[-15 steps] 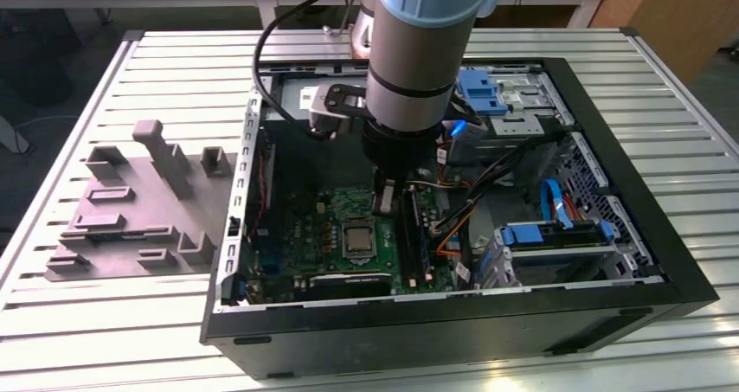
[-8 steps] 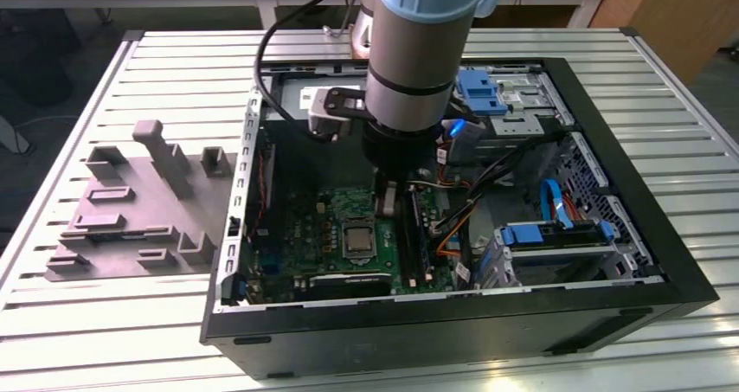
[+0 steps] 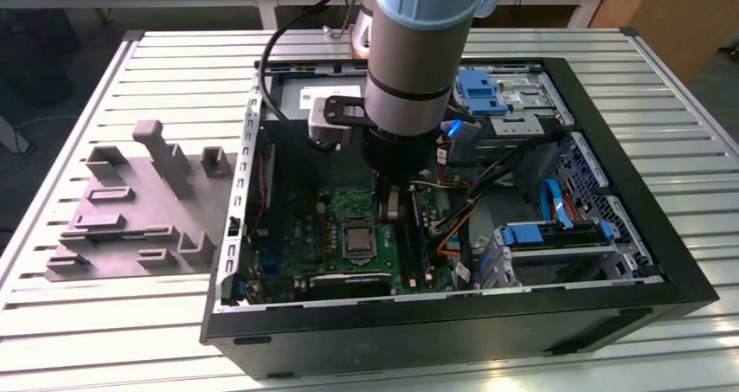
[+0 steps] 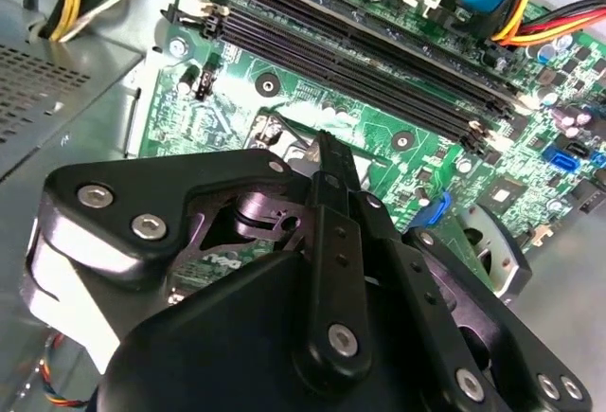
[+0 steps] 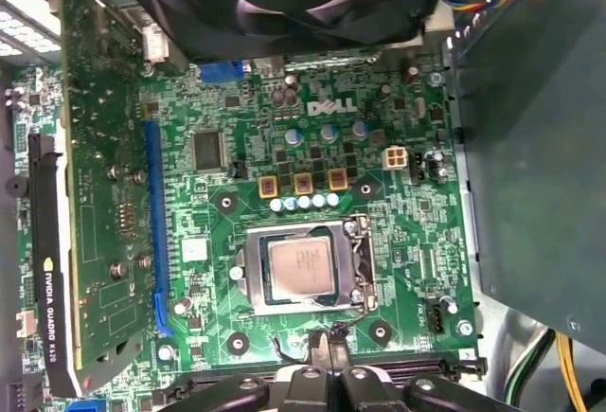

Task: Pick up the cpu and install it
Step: 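Install the first cpu locking lever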

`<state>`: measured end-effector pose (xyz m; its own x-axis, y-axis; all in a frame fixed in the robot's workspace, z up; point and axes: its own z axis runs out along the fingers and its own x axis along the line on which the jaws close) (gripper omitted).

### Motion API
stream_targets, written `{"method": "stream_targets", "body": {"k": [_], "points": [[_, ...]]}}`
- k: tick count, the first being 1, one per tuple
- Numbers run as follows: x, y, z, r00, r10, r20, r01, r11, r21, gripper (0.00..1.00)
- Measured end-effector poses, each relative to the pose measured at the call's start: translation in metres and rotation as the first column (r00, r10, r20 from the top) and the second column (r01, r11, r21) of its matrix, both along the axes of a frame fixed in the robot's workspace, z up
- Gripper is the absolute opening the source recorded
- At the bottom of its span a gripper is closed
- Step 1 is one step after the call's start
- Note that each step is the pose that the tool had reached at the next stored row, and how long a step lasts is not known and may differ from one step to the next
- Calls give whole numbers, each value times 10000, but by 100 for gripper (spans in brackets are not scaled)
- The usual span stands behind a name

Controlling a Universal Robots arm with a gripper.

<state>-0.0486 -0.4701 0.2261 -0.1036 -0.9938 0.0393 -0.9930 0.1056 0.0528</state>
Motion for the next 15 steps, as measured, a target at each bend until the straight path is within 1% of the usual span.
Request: {"method": "stream_targets", "body": {"k": [6, 11, 15], "points": [[-18, -25, -3, 9996, 270, -1, -270, 9996, -5, 11], [-26, -79, -10, 9990, 448, -1, -448, 9990, -6, 11], [-26, -89, -38, 9985, 539, 0, -539, 9985, -10, 11]]}}
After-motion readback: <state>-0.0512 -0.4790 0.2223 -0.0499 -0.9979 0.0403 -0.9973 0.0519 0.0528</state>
